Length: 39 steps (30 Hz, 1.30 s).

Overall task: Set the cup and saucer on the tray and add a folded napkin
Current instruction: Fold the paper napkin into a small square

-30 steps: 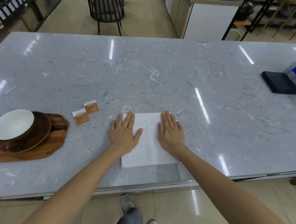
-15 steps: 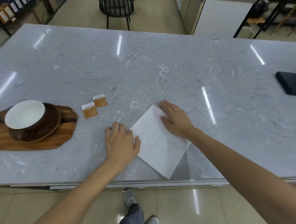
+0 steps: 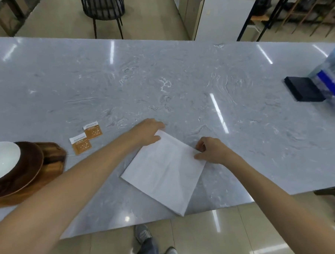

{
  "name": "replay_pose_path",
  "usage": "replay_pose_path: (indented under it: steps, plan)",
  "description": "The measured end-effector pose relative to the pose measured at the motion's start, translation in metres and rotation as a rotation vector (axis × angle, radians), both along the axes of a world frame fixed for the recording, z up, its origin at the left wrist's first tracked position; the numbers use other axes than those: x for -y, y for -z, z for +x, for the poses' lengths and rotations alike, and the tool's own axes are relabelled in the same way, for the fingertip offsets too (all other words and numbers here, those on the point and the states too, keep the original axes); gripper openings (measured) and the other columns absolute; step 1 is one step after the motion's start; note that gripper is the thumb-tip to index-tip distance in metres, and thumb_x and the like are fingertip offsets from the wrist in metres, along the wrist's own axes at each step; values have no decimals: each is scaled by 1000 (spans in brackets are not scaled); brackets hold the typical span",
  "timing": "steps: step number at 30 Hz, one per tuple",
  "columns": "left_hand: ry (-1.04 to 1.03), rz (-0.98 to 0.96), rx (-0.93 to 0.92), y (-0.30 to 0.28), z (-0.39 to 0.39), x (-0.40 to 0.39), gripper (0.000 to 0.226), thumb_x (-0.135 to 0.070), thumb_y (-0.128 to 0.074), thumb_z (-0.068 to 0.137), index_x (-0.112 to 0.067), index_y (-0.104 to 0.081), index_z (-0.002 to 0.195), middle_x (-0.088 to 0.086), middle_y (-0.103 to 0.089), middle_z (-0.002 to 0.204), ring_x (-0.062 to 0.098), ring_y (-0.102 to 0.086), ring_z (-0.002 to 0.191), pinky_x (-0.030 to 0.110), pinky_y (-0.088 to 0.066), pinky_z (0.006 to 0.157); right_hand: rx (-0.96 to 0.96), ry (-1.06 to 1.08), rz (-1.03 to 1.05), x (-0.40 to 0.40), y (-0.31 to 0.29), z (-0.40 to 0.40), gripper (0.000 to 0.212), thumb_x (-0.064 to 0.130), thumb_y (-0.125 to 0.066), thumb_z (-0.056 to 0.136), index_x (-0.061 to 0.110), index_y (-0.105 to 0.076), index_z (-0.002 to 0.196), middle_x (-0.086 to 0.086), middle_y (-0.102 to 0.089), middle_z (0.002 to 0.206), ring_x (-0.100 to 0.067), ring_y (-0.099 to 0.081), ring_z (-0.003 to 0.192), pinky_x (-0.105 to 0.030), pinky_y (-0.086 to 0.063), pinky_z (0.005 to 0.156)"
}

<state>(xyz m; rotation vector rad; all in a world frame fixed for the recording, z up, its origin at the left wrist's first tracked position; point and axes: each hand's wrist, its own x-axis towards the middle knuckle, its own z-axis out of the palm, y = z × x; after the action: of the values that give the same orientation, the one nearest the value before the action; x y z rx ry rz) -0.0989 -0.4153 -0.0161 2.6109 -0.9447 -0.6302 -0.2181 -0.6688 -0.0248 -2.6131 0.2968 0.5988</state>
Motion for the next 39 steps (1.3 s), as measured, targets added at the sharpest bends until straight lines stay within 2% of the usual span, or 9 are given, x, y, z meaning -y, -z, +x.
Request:
replay_pose_path:
  steps: [5,11,15,18,21,25,32,34,39]
  plan:
    - [-2,-3,-110,-3,33,6,40,-15,-74,85,-12,-61,122,10,-64,111,28,-60,107,31,-43,86,-119,-23,-71,0,-3,6,27,36,-74,84,18,-57,92,5,-56,84,-14,-54,76,-24,-42,63]
    - [55,-104,-140,3,34,-1,15,-12,-67,87,-10,-68,102,10,-69,102,25,-62,92,37,-48,84,-144,-9,-45,2,-9,-6,27,37,-73,83,23,-50,77,6,-56,82,-11,-50,69,-24,-39,60]
    - [-51,-316,-236,-3,29,-16,7,-13,-69,88,-19,-66,86,2,-71,83,20,-67,77,33,-53,74,-48,140,216,10,-25,-15,22,24,-81,81,21,-60,82,5,-60,79,-12,-58,70,-24,-52,62]
    - [-107,-478,-331,-13,28,-31,3,-8,-71,89,-10,-70,90,8,-74,77,16,-71,66,25,-57,65,-33,188,387,18,-47,-14,21,29,-86,81,19,-73,94,6,-63,72,-8,-57,65,-18,-49,55]
    - [-148,-561,-319,-28,28,-40,6,-10,-73,90,-14,-77,90,8,-78,79,11,-74,69,17,-55,64,42,142,372,22,-69,-1,21,37,-85,82,18,-79,86,8,-60,68,-6,-50,59,-14,-38,51]
    - [-217,-641,-247,-57,34,-49,7,-28,-78,88,-21,-79,87,5,-79,81,17,-77,79,23,-60,74,118,121,388,21,-99,24,23,38,-85,82,16,-79,84,5,-68,73,-4,-60,64,-17,-50,58]
    - [-304,-801,-21,-111,43,-72,8,-22,-77,88,-28,-79,84,-1,-78,82,17,-75,81,29,-61,82,459,77,495,18,-144,56,4,23,-80,88,22,-79,92,4,-78,78,-11,-73,75,-24,-58,66]
    - [-340,-798,59,-118,36,-79,7,-25,-79,86,-32,-79,84,-8,-78,82,12,-74,81,22,-56,79,541,48,471,16,-143,58,5,20,-80,88,24,-79,92,9,-76,75,-12,-72,74,-25,-60,68]
    - [-419,-753,72,-90,-10,-96,15,-14,-81,84,-29,-82,88,-12,-79,85,7,-74,82,15,-52,75,693,47,402,-5,-96,29,18,15,-81,86,31,-78,94,26,-72,82,2,-68,82,-9,-50,66]
